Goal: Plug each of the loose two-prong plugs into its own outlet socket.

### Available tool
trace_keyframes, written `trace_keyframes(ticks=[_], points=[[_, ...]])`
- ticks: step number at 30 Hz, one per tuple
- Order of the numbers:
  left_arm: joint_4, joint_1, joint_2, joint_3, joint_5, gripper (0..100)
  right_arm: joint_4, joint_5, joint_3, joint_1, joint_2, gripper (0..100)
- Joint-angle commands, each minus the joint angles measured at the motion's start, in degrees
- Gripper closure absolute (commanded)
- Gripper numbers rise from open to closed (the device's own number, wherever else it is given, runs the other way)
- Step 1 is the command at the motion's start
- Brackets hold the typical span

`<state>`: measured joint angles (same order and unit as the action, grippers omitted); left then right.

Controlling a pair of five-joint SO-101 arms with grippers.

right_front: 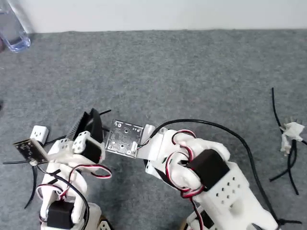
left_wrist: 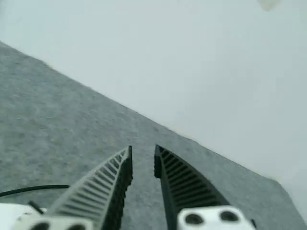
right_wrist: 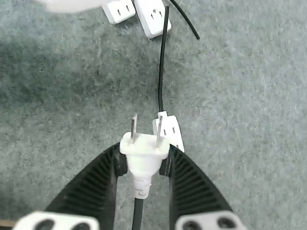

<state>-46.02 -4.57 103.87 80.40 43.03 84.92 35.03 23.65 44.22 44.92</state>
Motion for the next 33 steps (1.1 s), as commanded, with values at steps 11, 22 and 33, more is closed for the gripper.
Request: trace_keyframes(ticks=[11,22,33], points=[[-6.24,-22.15,0.88,-8.84,4.13,99,-1.19,1.58,-2.29,-5.23,1.63,98.9],[-17.76,-33.49,0.88,-15.08,3.96,99,-0.92,3.16,-3.43,0.84,2.33,98.9],[-18.55,-29.89,0.88,-14.73,3.78,99,6.46,2.64,-12.92,6.11,1.89,98.9]])
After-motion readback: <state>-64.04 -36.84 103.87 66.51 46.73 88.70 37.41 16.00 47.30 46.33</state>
